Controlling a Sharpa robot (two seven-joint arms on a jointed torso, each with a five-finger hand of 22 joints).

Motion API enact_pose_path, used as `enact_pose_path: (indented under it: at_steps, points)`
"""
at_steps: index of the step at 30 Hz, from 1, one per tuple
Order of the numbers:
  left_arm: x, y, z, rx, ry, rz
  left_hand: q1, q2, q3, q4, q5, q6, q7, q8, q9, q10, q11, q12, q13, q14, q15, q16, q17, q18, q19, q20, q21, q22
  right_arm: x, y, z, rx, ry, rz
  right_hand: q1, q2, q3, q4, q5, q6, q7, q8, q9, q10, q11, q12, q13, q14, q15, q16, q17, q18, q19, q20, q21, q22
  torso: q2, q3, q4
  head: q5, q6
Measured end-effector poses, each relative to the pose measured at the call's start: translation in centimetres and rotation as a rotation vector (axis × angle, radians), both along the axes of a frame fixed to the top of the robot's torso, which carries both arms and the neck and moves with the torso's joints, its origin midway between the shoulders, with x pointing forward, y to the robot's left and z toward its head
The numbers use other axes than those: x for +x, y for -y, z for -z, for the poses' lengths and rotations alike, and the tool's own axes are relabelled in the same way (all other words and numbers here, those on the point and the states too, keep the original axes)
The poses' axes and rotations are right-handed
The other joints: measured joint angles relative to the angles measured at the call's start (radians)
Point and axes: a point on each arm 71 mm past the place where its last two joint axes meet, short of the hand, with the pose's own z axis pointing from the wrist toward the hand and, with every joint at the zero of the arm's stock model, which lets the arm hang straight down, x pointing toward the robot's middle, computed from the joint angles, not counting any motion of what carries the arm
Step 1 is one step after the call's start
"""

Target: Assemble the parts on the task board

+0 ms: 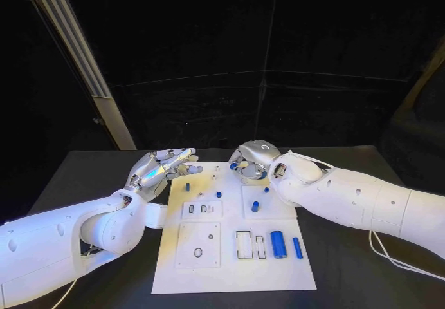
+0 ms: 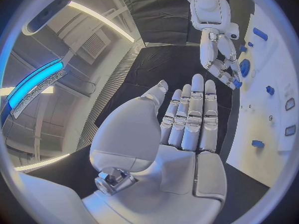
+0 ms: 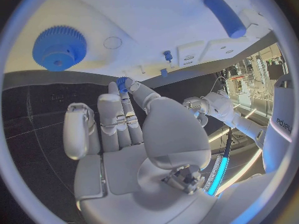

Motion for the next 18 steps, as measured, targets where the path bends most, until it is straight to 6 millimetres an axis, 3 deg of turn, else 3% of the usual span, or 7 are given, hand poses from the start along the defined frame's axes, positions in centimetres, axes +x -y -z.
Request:
enact_pose_path:
  at_steps: [10, 18]
  points:
    - [0.0, 0.1, 0.0, -0.001, -0.001, 0.003, 0.0, 0.0, 0.003, -0.003, 0.0, 0.0, 0.0, 0.0, 0.0, 0.0, 0.0, 0.0, 0.0, 0.0, 0.0, 0.0, 0.001, 0.0, 0.0, 0.0, -0.004, 0.0, 1.2, -1.4, -0.6, 0.023, 0.033, 0.016, 0.001, -0.012, 0.011, 0.003, 0.0, 0.0, 0.0, -0.003, 0.0, 0.0, 0.0, -0.004, -0.001, 0.0, 0.0, 0.0, -0.001, 0.0, 0.0, 0.0, 0.0, 0.0, 0.005, -0.0007, 0.0035, 0.004, 0.008]
    - [0.0, 0.2, 0.0, -0.001, -0.002, 0.006, 0.0, 0.0, 0.003, -0.003, 0.0, 0.0, 0.0, 0.0, 0.0, 0.0, 0.0, 0.0, 0.0, 0.0, 0.0, 0.0, 0.001, 0.0, 0.0, 0.0, -0.004, 0.0, 1.8, -2.3, -0.7, 0.021, 0.028, 0.017, -0.006, -0.019, 0.02, 0.009, 0.0, 0.0, 0.0, -0.007, -0.002, -0.004, 0.004, -0.008, -0.001, -0.004, 0.004, 0.0, -0.001, 0.0, 0.0, 0.0, 0.0, 0.0, 0.008, -0.0026, 0.007, 0.0, 0.01]
